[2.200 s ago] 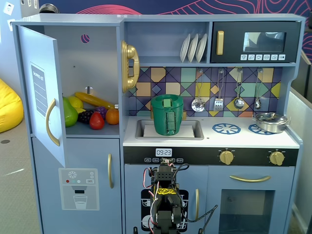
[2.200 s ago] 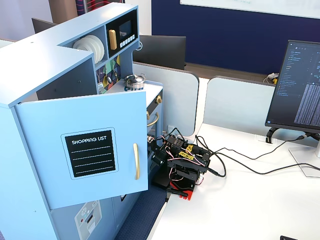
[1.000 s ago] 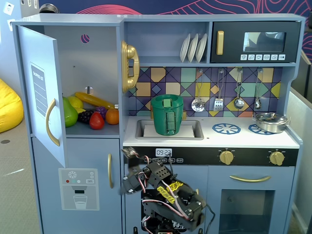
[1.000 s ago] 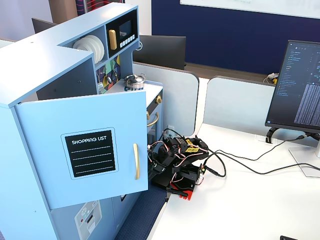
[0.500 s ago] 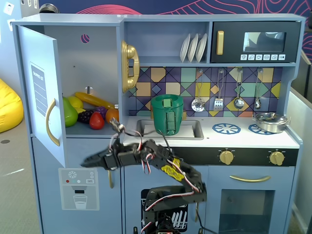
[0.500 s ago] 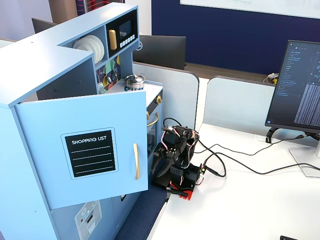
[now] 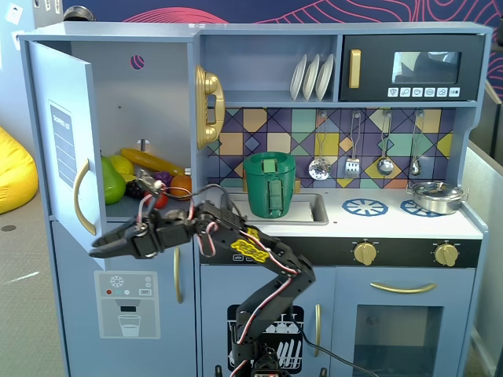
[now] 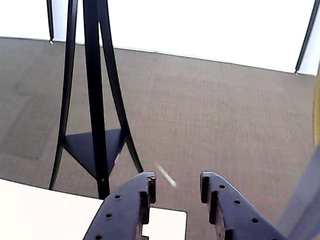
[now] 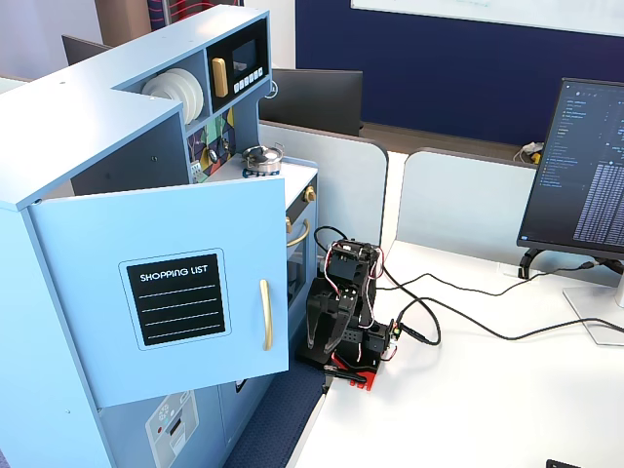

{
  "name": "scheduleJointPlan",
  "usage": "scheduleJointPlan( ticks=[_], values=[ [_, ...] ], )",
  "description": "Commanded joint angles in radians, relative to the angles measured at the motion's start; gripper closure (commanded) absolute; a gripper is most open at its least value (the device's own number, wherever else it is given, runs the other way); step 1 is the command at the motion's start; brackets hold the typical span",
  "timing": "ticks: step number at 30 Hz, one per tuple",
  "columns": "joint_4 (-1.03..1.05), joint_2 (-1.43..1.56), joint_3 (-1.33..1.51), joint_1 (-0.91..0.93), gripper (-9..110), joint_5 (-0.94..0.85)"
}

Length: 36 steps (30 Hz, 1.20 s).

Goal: Close the left cabinet door

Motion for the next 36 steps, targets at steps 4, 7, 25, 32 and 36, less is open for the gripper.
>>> scheduleJointPlan(
  ticks=[4, 7, 25, 32, 36],
  values=[
    [0.002, -0.179, -0.270, -0.015, 102, -0.049],
    [-0.012, -0.230, -0.321, 0.002, 102, -0.055],
    [-0.058, -0.178, -0.265, 0.291, 102, -0.031],
    [-0.035, -0.141, -0.244, 0.457, 102, -0.009],
    [-0.035, -0.127, -0.232, 0.588, 102, -0.012]
  ],
)
